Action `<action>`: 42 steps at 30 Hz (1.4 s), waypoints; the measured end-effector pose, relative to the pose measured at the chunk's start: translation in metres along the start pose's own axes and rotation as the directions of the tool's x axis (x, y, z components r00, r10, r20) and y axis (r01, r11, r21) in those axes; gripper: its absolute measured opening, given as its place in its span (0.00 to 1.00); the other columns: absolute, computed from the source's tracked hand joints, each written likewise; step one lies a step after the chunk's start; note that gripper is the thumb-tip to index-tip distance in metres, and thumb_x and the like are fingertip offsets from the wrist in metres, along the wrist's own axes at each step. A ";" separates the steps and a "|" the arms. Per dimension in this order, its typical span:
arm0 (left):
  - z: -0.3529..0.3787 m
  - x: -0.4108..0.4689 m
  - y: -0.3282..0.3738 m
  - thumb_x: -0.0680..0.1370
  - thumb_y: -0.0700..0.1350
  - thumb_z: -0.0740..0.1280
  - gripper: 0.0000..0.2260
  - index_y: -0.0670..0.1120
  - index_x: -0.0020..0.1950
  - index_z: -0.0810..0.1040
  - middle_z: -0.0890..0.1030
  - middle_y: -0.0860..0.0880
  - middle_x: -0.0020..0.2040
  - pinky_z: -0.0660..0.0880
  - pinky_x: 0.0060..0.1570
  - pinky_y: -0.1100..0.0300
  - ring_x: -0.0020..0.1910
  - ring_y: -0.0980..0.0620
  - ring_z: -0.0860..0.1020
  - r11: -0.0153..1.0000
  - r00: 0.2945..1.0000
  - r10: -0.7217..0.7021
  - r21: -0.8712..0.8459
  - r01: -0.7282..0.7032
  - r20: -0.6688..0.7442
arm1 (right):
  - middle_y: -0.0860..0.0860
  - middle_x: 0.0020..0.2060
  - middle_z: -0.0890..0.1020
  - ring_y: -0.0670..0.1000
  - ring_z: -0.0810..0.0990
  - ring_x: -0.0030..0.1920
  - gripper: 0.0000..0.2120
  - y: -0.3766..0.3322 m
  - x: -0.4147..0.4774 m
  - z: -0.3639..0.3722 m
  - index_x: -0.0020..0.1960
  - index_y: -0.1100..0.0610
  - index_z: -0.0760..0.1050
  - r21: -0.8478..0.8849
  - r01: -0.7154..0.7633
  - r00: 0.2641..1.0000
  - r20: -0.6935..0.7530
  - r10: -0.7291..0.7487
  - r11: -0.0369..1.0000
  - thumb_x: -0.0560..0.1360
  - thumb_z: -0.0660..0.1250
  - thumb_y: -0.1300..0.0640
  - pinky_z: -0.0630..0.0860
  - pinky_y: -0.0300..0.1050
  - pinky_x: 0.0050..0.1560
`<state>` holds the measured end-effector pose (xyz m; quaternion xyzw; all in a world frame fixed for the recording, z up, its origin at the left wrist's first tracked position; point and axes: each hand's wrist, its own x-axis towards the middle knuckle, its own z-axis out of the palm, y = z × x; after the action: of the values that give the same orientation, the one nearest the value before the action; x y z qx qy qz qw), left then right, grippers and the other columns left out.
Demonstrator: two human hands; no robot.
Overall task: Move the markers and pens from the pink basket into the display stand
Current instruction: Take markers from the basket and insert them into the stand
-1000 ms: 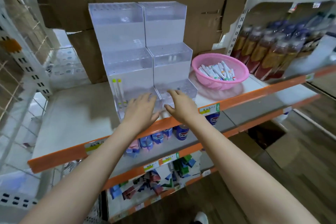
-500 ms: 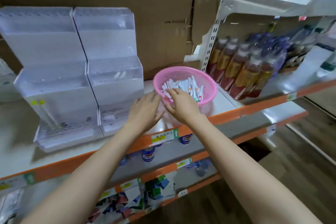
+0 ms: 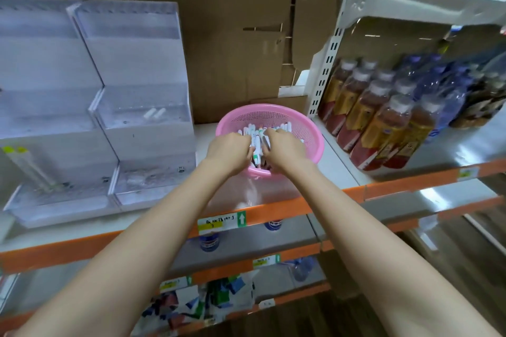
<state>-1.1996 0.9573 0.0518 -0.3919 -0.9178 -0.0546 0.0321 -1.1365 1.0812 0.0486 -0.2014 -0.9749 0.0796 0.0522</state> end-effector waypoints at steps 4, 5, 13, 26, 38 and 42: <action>0.003 0.014 0.002 0.73 0.36 0.61 0.07 0.41 0.47 0.76 0.80 0.40 0.50 0.71 0.40 0.51 0.49 0.40 0.77 0.996 0.994 -0.067 -0.059 0.073 0.090 | 0.57 0.59 0.77 0.62 0.73 0.64 0.13 0.000 0.010 0.003 0.59 0.54 0.73 0.040 -0.071 0.997 0.015 0.071 0.997 0.76 0.60 0.63 0.71 0.57 0.59; 0.003 0.018 0.001 0.73 0.36 0.61 0.06 0.42 0.46 0.76 0.80 0.40 0.50 0.71 0.41 0.51 0.49 0.40 0.77 0.992 0.992 -0.086 -0.089 0.094 0.092 | 0.57 0.58 0.78 0.62 0.74 0.62 0.12 0.002 0.013 0.005 0.58 0.54 0.74 0.076 -0.076 0.997 -0.001 0.076 0.994 0.76 0.60 0.62 0.72 0.56 0.58; 0.007 0.030 0.006 0.74 0.47 0.71 0.10 0.43 0.51 0.80 0.82 0.45 0.48 0.73 0.44 0.56 0.49 0.45 0.78 0.920 0.973 -0.230 -0.321 0.225 0.021 | 0.58 0.46 0.82 0.60 0.79 0.50 0.10 0.010 0.019 0.004 0.52 0.62 0.79 0.292 -0.110 0.991 -0.037 0.126 0.950 0.73 0.65 0.61 0.76 0.52 0.47; 0.003 0.043 0.006 0.72 0.49 0.74 0.14 0.37 0.43 0.83 0.81 0.41 0.37 0.66 0.34 0.56 0.34 0.50 0.73 0.834 0.965 -0.235 -0.487 0.261 0.115 | 0.54 0.50 0.83 0.56 0.80 0.52 0.18 0.018 0.023 -0.002 0.60 0.58 0.79 0.487 -0.145 0.986 -0.006 0.169 0.861 0.71 0.68 0.57 0.75 0.48 0.50; -0.001 0.038 0.004 0.74 0.39 0.69 0.25 0.46 0.70 0.67 0.78 0.46 0.47 0.73 0.31 0.68 0.38 0.55 0.76 0.627 0.964 -0.266 -0.758 0.179 0.008 | 0.51 0.40 0.83 0.53 0.82 0.42 0.11 0.011 0.018 -0.004 0.54 0.57 0.76 0.687 0.009 0.989 -0.115 0.097 0.727 0.72 0.68 0.59 0.78 0.51 0.47; -0.010 0.027 0.001 0.73 0.36 0.70 0.32 0.51 0.74 0.64 0.76 0.51 0.52 0.76 0.41 0.67 0.43 0.55 0.77 0.628 0.965 -0.221 -0.777 0.027 -0.145 | 0.48 0.44 0.81 0.50 0.81 0.45 0.13 0.008 0.013 -0.006 0.59 0.53 0.73 0.741 0.116 0.979 -0.198 0.049 0.662 0.74 0.67 0.58 0.80 0.58 0.45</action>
<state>-1.2173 0.9766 0.0642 -0.2948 -0.8218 -0.4862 -0.0374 -1.1445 1.0942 0.0538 -0.1510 -0.8489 0.4513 0.2299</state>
